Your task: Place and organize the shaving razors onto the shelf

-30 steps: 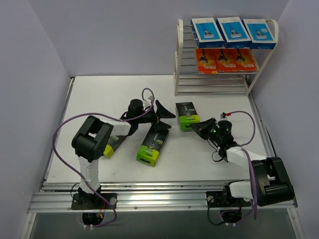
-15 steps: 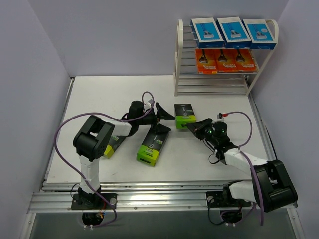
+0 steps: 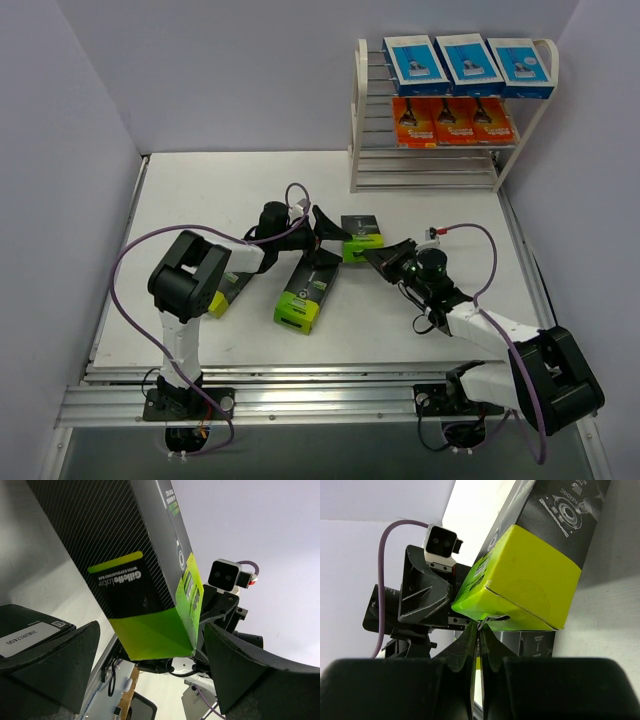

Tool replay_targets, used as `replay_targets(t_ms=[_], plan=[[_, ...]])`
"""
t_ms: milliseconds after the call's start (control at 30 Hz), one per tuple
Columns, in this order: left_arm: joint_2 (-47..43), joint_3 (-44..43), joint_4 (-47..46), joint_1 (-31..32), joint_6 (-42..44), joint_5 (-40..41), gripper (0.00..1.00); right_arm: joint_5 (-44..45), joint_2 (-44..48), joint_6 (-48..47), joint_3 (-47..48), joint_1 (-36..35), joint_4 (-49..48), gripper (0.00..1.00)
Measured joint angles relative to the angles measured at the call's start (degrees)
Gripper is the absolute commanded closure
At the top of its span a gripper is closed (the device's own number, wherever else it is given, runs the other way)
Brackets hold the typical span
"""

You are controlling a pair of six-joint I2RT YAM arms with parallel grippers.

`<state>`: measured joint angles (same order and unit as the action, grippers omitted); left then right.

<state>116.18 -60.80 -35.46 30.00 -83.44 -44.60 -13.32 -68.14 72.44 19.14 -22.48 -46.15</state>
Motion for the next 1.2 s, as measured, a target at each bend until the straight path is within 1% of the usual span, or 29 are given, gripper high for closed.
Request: replay_targets(t_ms=[367, 400, 433, 533, 600, 633, 733, 833, 867, 967, 1033, 1100, 1133, 1200], plan=[[0.04, 0.00, -0.13, 0.00, -0.07, -0.07, 0.06, 2.45, -1.09, 2.34, -1.81, -4.33, -4.28, 1.00], [0.09, 0.00, -0.26, 0.00, -0.09, -0.09, 0.01, 2.60, -1.09, 2.38, -1.81, -4.48, -4.35, 1.00], [0.13, 0.00, -0.46, 0.00, -0.09, -0.11, 0.00, 2.64, -1.09, 2.43, -1.81, -4.57, -4.44, 1.00], [0.28, 0.02, -1.09, -0.04, -0.33, -0.22, 0.15, 2.69, -0.81, 2.58, -1.84, -4.61, -4.46, 1.00], [0.81, 0.04, -1.40, -0.11, -0.57, -0.26, 0.20, 2.69, -0.13, 2.56, -1.95, -4.61, -4.37, 1.00], [1.07, 0.07, -1.75, -0.15, -0.81, -0.33, 0.25, 2.67, 0.37, 2.56, -2.05, -4.61, -4.39, 1.00], [1.70, 0.24, -2.60, -0.20, -2.01, -0.96, 0.32, 2.60, 1.51, 2.51, -2.73, -4.63, -4.22, 1.00], [2.08, 0.31, -3.54, -0.17, -2.80, -1.09, 0.41, 2.25, 1.64, 2.49, -3.28, -4.63, -4.15, 1.00], [2.16, 0.35, -3.85, -0.17, -2.97, -1.11, 0.46, 2.12, 1.75, 2.49, -3.30, -4.68, -4.17, 1.00], [2.56, 0.35, -4.81, -0.24, -3.45, -1.53, 0.58, 1.70, 1.86, 2.32, -3.32, -4.68, -4.17, 1.00], [2.67, 0.35, -5.14, -0.33, -3.58, -1.81, 0.61, 1.33, 1.88, 2.16, -3.41, -4.68, -4.13, 0.91], [2.67, 0.35, -5.09, -0.48, -3.37, -1.75, 0.64, 0.79, 2.19, 1.88, -3.41, -4.72, -4.15, 0.84], [2.67, 0.37, -5.07, -0.59, -3.28, -1.68, 0.65, 0.59, 2.67, 1.73, -3.41, -4.76, -4.13, 0.70], [2.67, 0.50, -5.03, -1.03, -2.78, -1.44, 0.69, 0.44, 3.91, 1.46, -3.39, -4.96, -3.80, 0.61]])
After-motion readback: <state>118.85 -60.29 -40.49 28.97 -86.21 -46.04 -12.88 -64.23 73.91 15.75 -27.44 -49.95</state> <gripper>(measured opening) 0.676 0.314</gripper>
